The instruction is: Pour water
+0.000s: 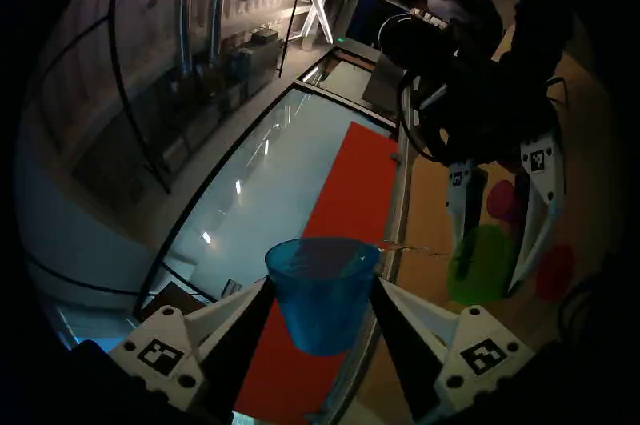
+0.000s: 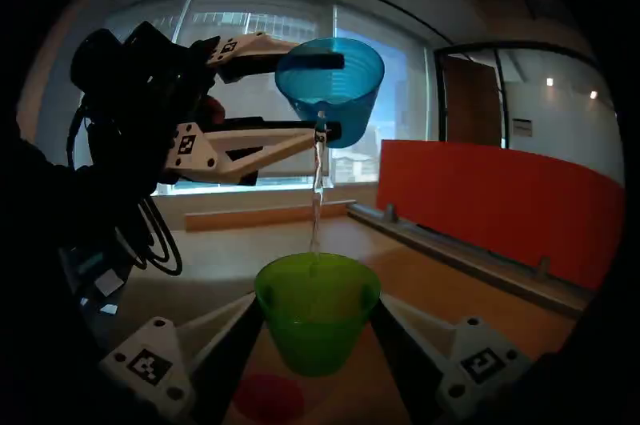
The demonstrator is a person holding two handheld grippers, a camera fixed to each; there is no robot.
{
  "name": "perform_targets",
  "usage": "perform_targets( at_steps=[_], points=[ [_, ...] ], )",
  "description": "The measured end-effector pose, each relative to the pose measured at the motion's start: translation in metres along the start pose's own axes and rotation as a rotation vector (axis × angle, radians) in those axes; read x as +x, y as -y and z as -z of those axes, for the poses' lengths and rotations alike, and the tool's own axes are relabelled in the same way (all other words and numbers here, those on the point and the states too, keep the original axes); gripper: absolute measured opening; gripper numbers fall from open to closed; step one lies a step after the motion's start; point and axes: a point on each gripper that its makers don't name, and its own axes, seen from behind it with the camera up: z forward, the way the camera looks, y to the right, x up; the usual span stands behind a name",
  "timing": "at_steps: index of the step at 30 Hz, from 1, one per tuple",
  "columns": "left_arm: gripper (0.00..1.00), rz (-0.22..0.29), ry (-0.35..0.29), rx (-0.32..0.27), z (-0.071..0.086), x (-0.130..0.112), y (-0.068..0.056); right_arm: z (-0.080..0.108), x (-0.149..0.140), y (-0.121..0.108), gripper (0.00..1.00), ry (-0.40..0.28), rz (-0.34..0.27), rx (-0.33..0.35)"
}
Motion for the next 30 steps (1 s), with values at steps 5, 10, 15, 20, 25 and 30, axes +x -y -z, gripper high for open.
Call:
perform_targets(
  at_steps=[5,10,15,20,25,30],
  points=[
    [0.83,-0.003,0.002,0.002,0.0004,-0.0003,-0.0001,0.0001,0.0001,0.0,0.89,0.0,0.0,0.0],
    [0.83,-0.008,0.002,0.0,0.0014,0.0005,0.0002,0.0004,0.001,0.0003,0.89,0.0,0.002,0.0],
    [0.83,-0.015,0.001,-0.001,0.0016,0.0009,0.0006,0.0008,0.0018,0.0004,0.88,-0.001,0.003,0.0],
    [0.83,-0.018,0.001,0.001,0.0012,0.0006,0.0009,0.0009,0.0029,0.0003,0.88,-0.001,0.005,-0.001],
    [0.83,-0.021,0.0,0.0,0.0016,0.0012,0.0,0.0006,0.003,0.0011,0.88,-0.002,0.007,0.0],
    [0.83,-0.034,-0.002,-0.002,0.0034,0.0029,0.0002,0.0005,0.0032,0.0007,0.88,-0.004,0.006,0.0]
  ],
)
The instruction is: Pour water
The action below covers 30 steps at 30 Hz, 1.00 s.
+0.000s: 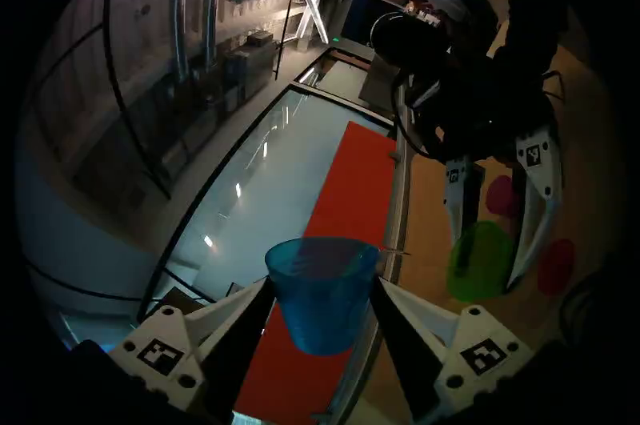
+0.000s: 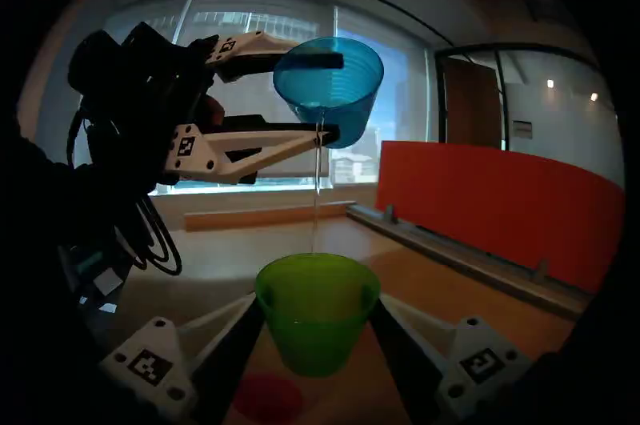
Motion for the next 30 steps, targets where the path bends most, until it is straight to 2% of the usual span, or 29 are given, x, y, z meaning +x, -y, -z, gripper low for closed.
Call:
perform_targets(
  at_steps=[30],
  points=[
    [0.83,-0.107,0.0,0.02,0.0032,0.0046,0.0039,0.0029,0.0021,0.0025,0.88,-0.007,0.003,-0.001]
  ],
)
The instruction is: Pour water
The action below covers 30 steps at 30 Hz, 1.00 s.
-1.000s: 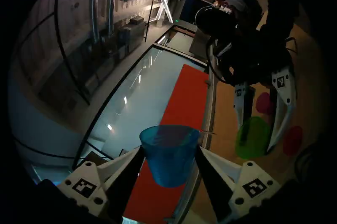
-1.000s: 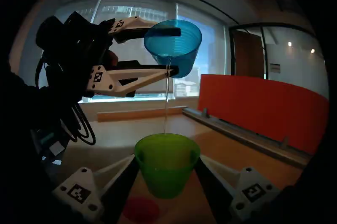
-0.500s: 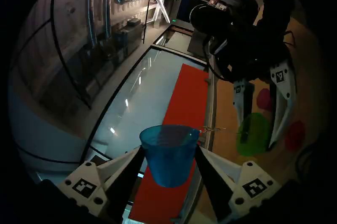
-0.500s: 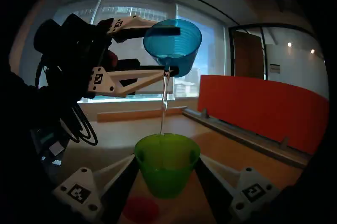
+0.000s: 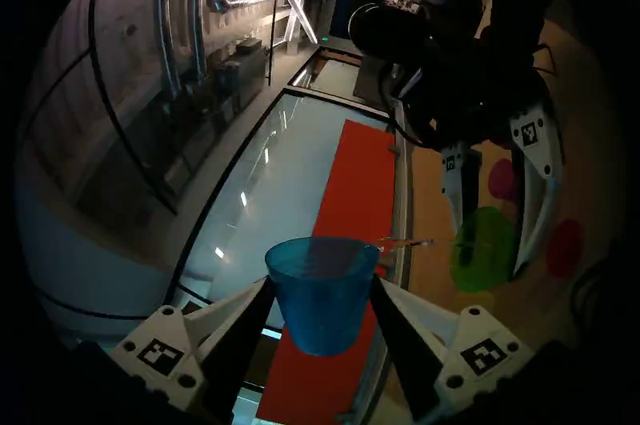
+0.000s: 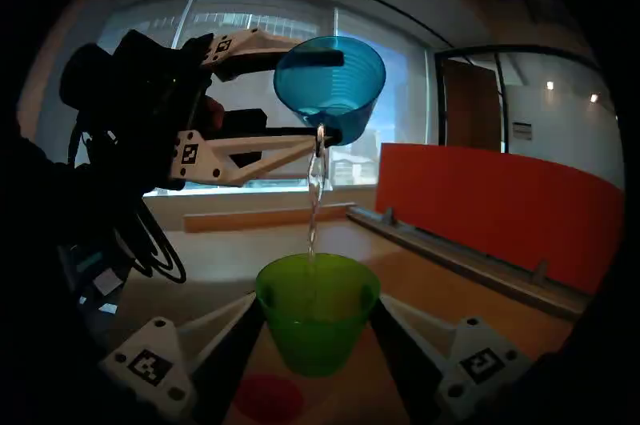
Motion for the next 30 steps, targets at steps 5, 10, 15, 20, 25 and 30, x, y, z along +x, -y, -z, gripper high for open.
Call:
perform_targets(
  at_steps=[5,10,15,20,25,30],
  points=[
    [0.83,-0.026,0.004,0.002,-0.0001,-0.001,0.0013,-0.0003,0.0006,0.0002,0.88,-0.001,0.001,0.001],
    [0.83,-0.045,0.006,0.005,-0.0002,-0.0008,0.0047,-0.0001,0.001,0.0003,0.88,-0.002,0.002,0.0],
    [0.83,-0.055,0.004,0.01,-0.0014,0.0004,0.0047,-0.0001,0.0013,0.0003,0.88,-0.003,0.003,-0.001],
    [0.83,-0.071,0.003,0.014,-0.0005,0.0021,0.0062,0.0,0.0021,0.0003,0.88,-0.003,0.004,-0.002],
    [0.83,-0.083,0.0,0.017,0.0,0.005,0.0069,-0.0008,0.0025,0.0003,0.88,-0.002,0.005,-0.002],
    [0.83,-0.103,-0.003,0.021,0.0005,0.0072,0.0068,-0.0007,0.0026,0.0005,0.88,-0.004,0.006,-0.002]
  ],
)
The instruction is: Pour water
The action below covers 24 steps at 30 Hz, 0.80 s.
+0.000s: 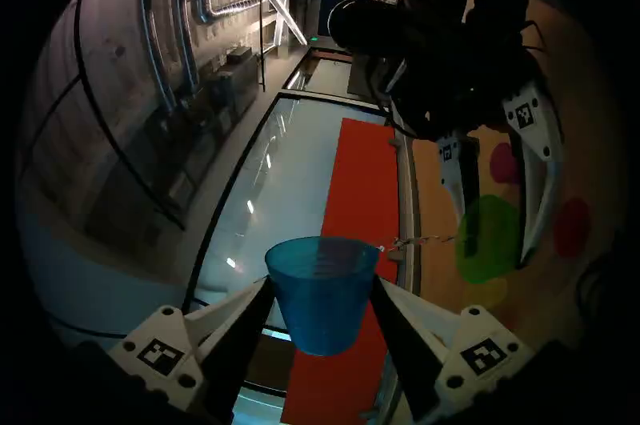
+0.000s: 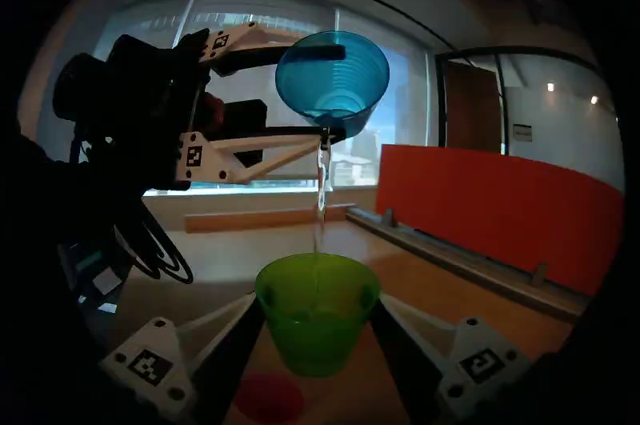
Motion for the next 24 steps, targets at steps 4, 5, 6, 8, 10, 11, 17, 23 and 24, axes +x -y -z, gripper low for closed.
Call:
perform_targets(
  at_steps=[4,5,6,8,10,11,17,23,24],
  points=[
    [0.83,-0.014,-0.002,0.004,-0.001,0.0011,-0.001,0.0006,0.0003,-0.0007,0.88,-0.001,0.0,-0.001],
    [0.83,-0.017,-0.003,0.004,-0.0015,0.0013,-0.0014,0.0007,0.0003,-0.0008,0.88,-0.001,0.0,-0.001],
    [0.83,-0.021,-0.003,0.005,-0.0019,0.0016,-0.0016,0.0009,0.0002,-0.001,0.88,-0.001,0.0,-0.001],
    [0.83,-0.029,-0.003,0.006,-0.0025,0.0021,-0.0018,0.0013,-0.0001,-0.0012,0.88,-0.001,0.001,-0.002],
    [0.83,-0.038,-0.004,0.007,-0.0026,0.0027,-0.0025,0.0019,-0.0004,-0.0014,0.88,0.0,0.001,-0.003],
    [0.83,-0.043,-0.004,0.007,-0.0026,0.003,-0.0028,0.0023,-0.0006,-0.0015,0.88,0.0,0.002,-0.003],
    [0.83,-0.06,-0.006,0.008,-0.003,0.0049,-0.0042,0.0034,0.0006,-0.0021,0.88,-0.002,0.002,-0.005],
    [0.83,-0.083,-0.005,0.011,-0.0044,0.0049,-0.0003,0.0035,0.002,-0.0016,0.88,-0.004,0.005,-0.004],
    [0.83,-0.087,-0.005,0.013,-0.0045,0.0049,0.0006,0.0035,0.0021,-0.0015,0.88,-0.004,0.005,-0.003]
  ],
)
